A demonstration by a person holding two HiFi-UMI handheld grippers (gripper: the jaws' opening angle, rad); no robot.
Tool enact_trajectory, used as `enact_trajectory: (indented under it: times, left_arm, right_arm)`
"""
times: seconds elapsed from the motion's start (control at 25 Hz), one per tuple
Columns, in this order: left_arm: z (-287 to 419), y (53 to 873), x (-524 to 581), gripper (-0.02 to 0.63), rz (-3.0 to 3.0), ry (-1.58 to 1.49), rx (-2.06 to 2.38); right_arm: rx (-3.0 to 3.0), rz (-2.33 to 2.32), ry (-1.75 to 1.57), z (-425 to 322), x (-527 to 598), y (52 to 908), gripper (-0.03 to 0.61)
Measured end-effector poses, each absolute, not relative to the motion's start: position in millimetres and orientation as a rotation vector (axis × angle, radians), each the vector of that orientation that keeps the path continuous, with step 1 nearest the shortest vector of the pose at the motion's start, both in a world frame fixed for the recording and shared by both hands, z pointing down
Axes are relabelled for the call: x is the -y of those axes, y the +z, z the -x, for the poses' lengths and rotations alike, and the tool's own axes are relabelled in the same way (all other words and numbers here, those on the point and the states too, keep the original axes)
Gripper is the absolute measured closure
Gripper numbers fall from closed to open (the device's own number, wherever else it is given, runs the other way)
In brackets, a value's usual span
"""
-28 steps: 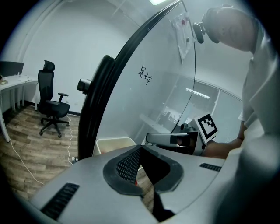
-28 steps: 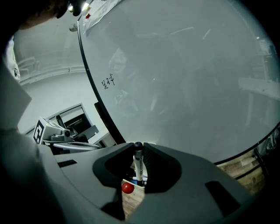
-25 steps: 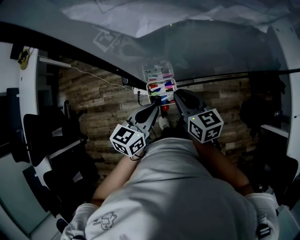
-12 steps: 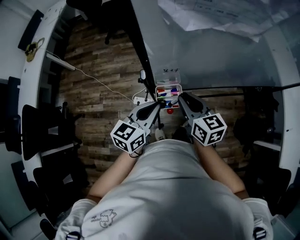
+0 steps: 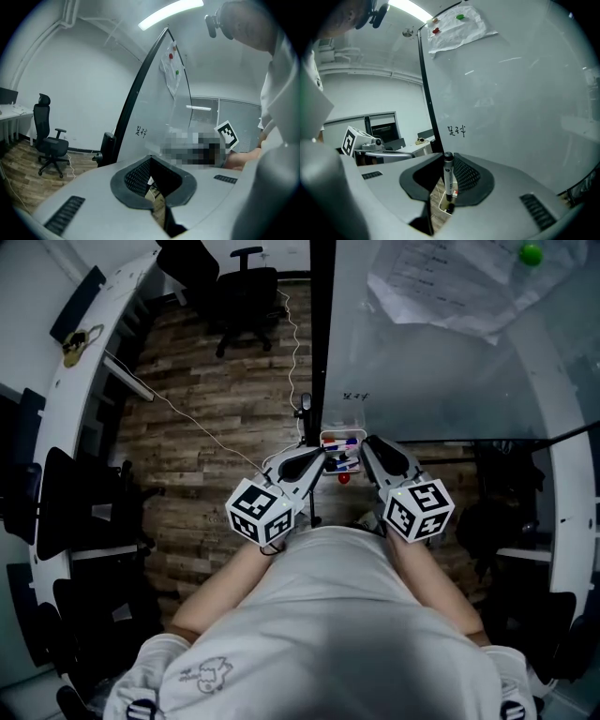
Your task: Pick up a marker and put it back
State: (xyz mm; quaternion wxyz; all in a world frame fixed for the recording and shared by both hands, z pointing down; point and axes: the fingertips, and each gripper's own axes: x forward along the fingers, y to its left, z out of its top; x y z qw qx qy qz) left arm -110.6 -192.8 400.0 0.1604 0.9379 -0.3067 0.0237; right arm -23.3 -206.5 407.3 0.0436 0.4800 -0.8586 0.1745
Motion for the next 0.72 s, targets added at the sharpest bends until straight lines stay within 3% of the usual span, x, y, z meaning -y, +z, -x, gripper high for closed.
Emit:
enact_trajectory:
  times: [0.72]
  left_arm:
    - [124,395,177,0.609,-2.689,0.049,0.881]
  right_arm:
    - [2.656,-1.442,0.489,41,188,395,0.503]
